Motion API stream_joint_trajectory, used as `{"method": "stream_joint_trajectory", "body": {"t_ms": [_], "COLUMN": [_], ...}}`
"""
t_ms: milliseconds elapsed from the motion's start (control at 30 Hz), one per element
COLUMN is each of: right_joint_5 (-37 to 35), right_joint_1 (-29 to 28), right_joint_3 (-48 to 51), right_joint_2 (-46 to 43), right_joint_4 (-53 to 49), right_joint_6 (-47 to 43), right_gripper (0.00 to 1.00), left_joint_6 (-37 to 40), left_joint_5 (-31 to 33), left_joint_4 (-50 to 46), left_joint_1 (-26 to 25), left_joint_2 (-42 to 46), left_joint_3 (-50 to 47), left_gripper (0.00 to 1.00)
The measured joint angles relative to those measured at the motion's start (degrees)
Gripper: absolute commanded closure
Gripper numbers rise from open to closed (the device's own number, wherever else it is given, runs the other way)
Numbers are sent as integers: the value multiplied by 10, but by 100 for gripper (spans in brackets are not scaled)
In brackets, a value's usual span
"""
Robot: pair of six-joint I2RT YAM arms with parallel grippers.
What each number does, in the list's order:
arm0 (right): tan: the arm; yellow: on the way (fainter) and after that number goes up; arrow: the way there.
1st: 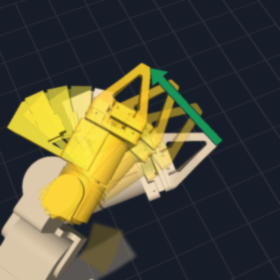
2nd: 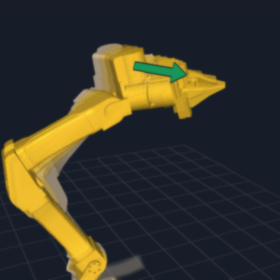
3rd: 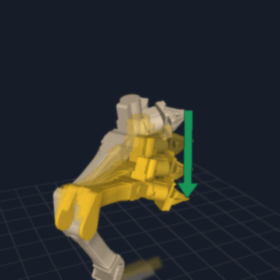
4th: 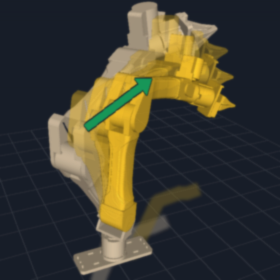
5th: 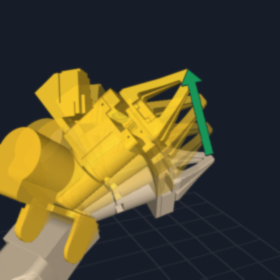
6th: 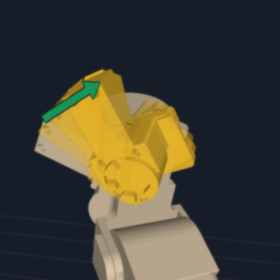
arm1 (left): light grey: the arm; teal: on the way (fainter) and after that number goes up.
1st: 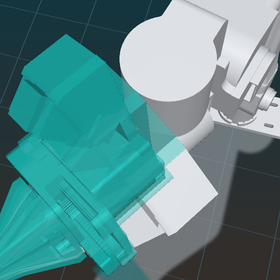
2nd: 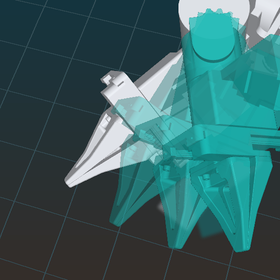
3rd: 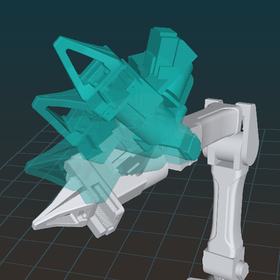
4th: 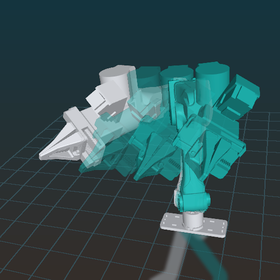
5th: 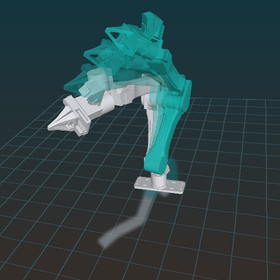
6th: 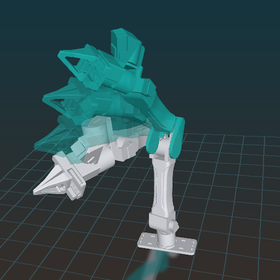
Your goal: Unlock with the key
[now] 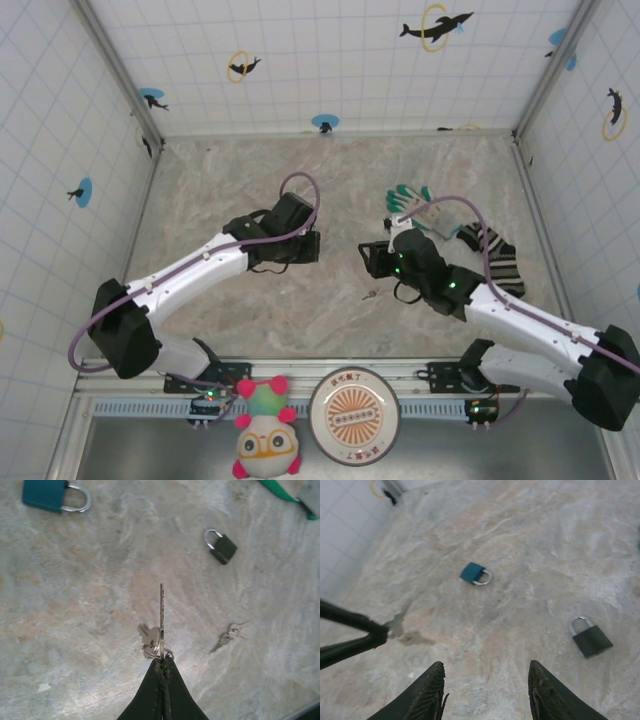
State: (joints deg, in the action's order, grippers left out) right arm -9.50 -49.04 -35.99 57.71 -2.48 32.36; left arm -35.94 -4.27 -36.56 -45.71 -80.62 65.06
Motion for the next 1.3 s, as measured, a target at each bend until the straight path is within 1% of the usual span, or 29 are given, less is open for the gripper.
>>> {"method": "stream_joint_trajectory", "body": {"t_ms": [100,267,400,500,667,800,933,1000,1167,1300], "right_joint_5": [45,122,170,200,229,245,264,273,287,296], "right_joint_1": [9,32,38,47,81,96,97,97,91,80], "right_joint_3": [20,30,30,34,59,68,68,68,68,68], "right_joint_2": [-23,-24,-19,-17,-23,-31,-31,-31,-26,-20], "right_joint_4": [40,99,141,178,264,318,366,385,425,442], "right_joint_6": [-11,0,18,39,94,133,162,173,193,199], "right_gripper": [53,53,52,52,56,56,53,53,57,58], "left_joint_6": [18,43,47,47,45,33,14,7,-7,-17], "left_joint_5": [-35,-76,-100,-121,-148,-164,-177,-181,-188,-196], "left_joint_4": [8,30,81,124,195,255,313,336,385,417], "left_joint_1": [0,0,0,0,0,0,0,0,0,0], "left_joint_2": [1,24,69,108,151,179,202,207,221,224], "left_joint_3": [15,17,0,-23,-63,-104,-141,-150,-169,-175], "left_gripper": [100,100,100,100,100,100,100,100,100,100]}}
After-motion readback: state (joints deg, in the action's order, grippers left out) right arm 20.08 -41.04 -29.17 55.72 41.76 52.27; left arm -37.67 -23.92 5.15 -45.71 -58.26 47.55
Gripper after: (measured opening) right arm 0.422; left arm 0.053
